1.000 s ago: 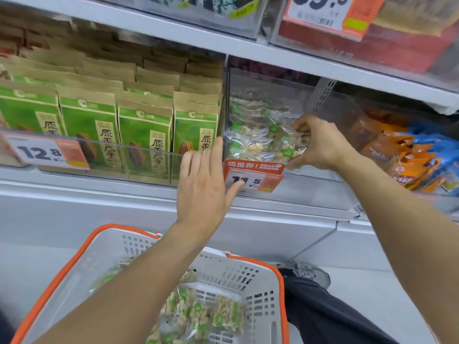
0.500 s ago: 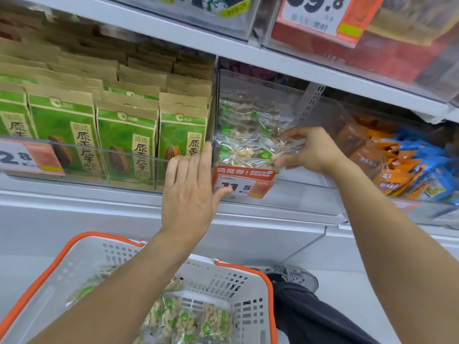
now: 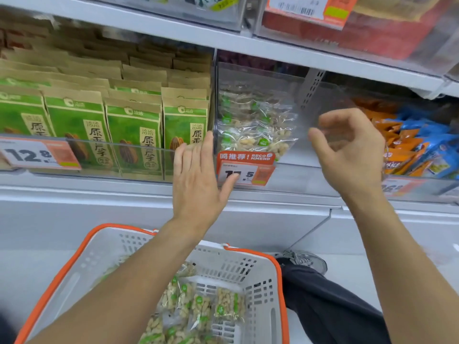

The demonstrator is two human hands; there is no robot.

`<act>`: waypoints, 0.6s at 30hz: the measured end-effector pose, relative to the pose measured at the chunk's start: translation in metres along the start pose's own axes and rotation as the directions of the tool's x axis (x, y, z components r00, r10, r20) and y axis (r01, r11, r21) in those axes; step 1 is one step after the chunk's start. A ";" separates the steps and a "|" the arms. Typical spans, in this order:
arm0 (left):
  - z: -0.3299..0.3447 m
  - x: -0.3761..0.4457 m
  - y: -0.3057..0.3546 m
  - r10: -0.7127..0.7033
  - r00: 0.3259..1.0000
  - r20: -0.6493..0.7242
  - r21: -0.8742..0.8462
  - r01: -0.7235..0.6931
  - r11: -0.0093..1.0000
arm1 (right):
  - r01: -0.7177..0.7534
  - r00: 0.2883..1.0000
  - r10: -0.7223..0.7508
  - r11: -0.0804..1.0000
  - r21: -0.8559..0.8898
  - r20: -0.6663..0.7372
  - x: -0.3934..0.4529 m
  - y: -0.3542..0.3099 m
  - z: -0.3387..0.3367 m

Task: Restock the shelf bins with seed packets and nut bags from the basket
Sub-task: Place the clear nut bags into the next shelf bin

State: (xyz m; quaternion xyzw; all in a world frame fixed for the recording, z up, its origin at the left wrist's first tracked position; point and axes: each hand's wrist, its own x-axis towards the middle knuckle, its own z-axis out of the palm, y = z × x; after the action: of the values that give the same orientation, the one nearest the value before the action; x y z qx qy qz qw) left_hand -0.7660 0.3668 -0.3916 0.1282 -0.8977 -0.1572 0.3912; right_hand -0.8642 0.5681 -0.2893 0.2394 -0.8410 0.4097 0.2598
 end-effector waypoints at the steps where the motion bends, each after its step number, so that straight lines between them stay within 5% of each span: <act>1: -0.005 -0.001 0.004 -0.036 0.999 -0.023 -0.159 0.032 0.987 | 0.002 0.999 0.000 0.998 0.068 -0.033 -0.020 -0.010 -0.001; 4: -0.019 -0.020 0.010 -0.076 0.989 -0.127 -0.458 0.010 0.889 | -0.096 0.994 0.083 0.971 0.218 0.070 -0.083 -0.021 0.016; 7: -0.013 -0.070 -0.002 -0.124 0.991 0.048 -0.510 0.131 0.850 | -0.296 0.911 0.211 0.933 0.204 0.354 -0.150 -0.003 0.051; 12: 0.014 -0.193 -0.059 -0.250 0.805 0.538 -0.191 0.405 0.894 | -0.438 0.560 0.367 0.892 -0.110 0.743 -0.253 0.053 0.107; 15: 0.022 -0.257 -0.089 -0.368 0.622 0.691 0.066 0.453 0.889 | -0.285 0.244 0.450 0.880 -0.380 0.859 -0.291 0.082 0.122; 18: 0.025 -0.285 -0.095 -0.471 0.440 0.765 0.240 0.485 0.841 | -0.133 0.093 0.515 0.854 -0.502 0.852 -0.313 0.103 0.126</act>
State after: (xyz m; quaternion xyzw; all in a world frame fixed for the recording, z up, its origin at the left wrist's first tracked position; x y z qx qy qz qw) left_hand -0.5858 0.3844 -0.6324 0.2883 -0.8996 -0.3077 -0.1136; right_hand -0.7232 0.5819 -0.6126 0.2059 -0.8891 0.0761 -0.4016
